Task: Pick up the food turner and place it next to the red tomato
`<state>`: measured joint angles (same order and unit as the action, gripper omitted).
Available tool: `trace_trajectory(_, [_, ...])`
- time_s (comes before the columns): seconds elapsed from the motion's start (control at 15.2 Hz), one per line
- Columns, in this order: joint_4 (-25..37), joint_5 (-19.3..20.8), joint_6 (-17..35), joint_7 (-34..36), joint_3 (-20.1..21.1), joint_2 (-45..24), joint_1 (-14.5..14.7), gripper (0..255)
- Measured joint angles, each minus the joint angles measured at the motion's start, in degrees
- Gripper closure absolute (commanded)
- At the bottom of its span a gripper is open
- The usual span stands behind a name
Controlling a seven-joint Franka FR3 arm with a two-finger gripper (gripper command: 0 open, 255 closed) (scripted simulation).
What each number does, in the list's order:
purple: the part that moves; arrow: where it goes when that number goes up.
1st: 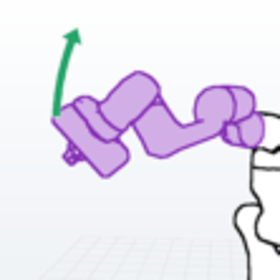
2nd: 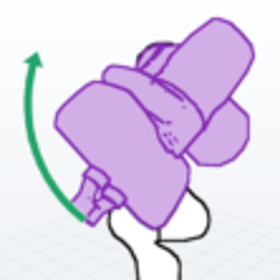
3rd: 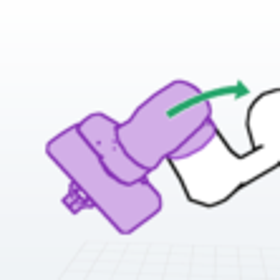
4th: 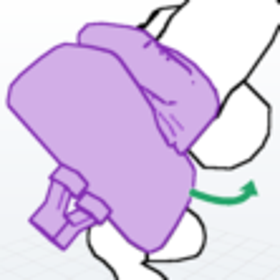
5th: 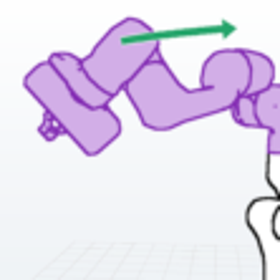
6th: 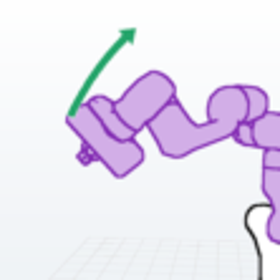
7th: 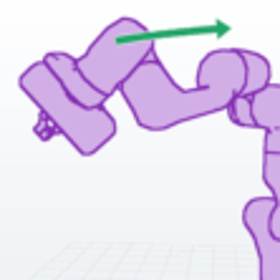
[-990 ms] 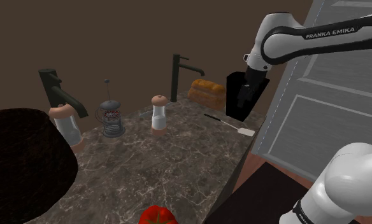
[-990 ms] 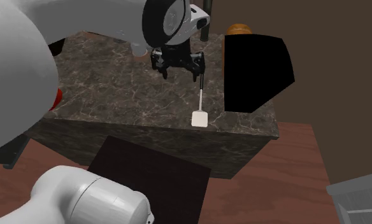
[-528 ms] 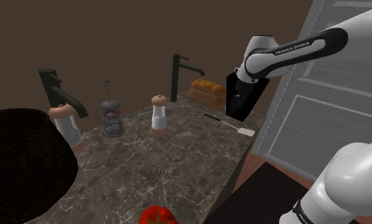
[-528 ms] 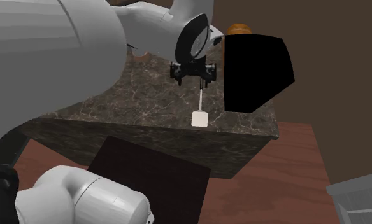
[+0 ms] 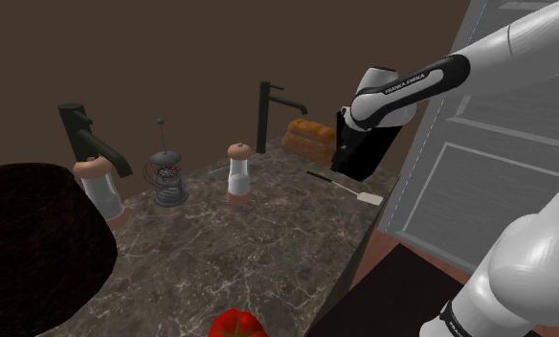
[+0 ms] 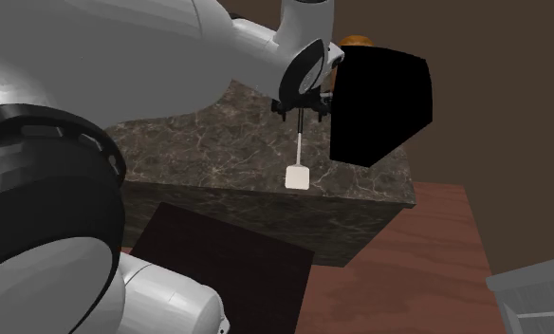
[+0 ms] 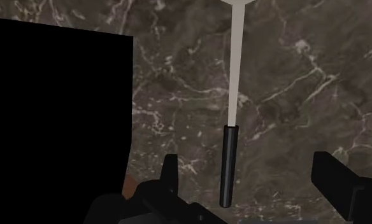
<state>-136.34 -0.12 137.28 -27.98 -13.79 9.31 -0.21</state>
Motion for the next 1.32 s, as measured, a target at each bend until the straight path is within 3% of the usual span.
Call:
trace_trajectory(0.26, [-1.07,-0.75,2.15,-0.86,-0.10,0.07,0.10,0])
trace_trajectory(0.46, [-0.48,-1.60,14.23,-1.43,-0.48,-5.21,0.06,0])
trace_trajectory(0.73, [-2.42,-1.08,2.79,-0.70,-0.72,-5.38,-0.33,0])
trace_trajectory(0.79, [-2.22,-1.20,2.07,-0.83,-0.78,-5.67,-0.36,255])
trace_trajectory(1.32, [-2.10,-1.26,1.23,-1.00,-0.87,-5.81,-0.44,255])
